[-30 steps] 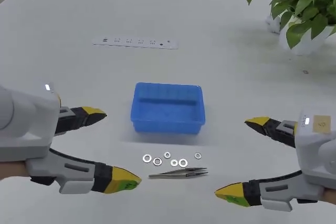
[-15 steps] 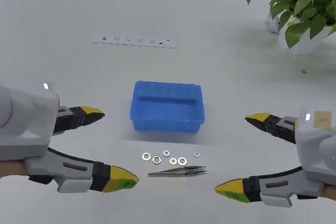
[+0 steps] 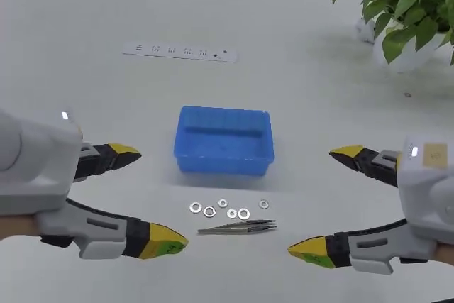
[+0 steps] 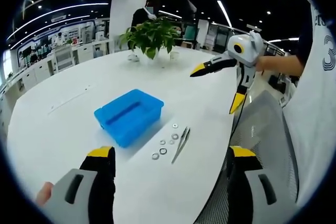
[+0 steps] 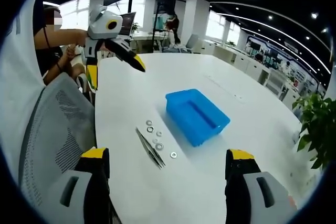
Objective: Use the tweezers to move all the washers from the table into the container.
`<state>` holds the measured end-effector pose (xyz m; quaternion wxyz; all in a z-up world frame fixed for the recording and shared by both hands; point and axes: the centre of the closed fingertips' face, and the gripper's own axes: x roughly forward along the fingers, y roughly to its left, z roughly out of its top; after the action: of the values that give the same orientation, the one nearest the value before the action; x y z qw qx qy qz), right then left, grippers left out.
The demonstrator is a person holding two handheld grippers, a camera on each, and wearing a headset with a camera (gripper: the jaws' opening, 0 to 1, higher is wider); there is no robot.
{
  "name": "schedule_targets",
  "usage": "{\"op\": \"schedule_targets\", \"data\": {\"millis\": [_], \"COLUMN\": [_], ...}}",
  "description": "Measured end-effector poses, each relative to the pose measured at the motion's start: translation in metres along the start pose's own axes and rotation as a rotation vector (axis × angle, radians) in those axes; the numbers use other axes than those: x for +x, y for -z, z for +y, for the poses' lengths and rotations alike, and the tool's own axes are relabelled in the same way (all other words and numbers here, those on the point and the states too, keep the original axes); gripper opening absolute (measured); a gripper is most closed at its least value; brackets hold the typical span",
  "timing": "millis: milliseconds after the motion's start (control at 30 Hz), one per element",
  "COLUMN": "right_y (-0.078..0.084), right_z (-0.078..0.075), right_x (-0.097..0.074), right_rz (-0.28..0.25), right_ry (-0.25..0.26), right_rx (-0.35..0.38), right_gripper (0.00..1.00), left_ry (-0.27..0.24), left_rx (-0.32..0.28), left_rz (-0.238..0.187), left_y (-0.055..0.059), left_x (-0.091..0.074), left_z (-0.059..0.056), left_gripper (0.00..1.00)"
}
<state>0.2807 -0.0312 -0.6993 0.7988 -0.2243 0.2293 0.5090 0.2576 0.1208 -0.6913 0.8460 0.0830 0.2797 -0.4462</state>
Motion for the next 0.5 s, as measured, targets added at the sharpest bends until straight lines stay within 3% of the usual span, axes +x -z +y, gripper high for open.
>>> {"op": "schedule_targets", "data": {"millis": [267,500], "right_y": [-0.0004,0.0037], "right_z": [0.0014,-0.0015], "right_x": [0.0003,-0.0007], "right_rz": [0.004,0.012], "right_ry": [-0.006,-0.003], "right_rx": [-0.013,-0.022], "right_gripper": [0.92,0.92], "left_ry": [0.009,0.000], "left_rx": [0.017,0.010], "left_rz": [0.010,0.037], "left_y": [-0.0030,0.0047], "left_x": [0.0018,-0.0006], "left_z": [-0.0014,0.0021], "left_gripper": [0.93,0.93]}}
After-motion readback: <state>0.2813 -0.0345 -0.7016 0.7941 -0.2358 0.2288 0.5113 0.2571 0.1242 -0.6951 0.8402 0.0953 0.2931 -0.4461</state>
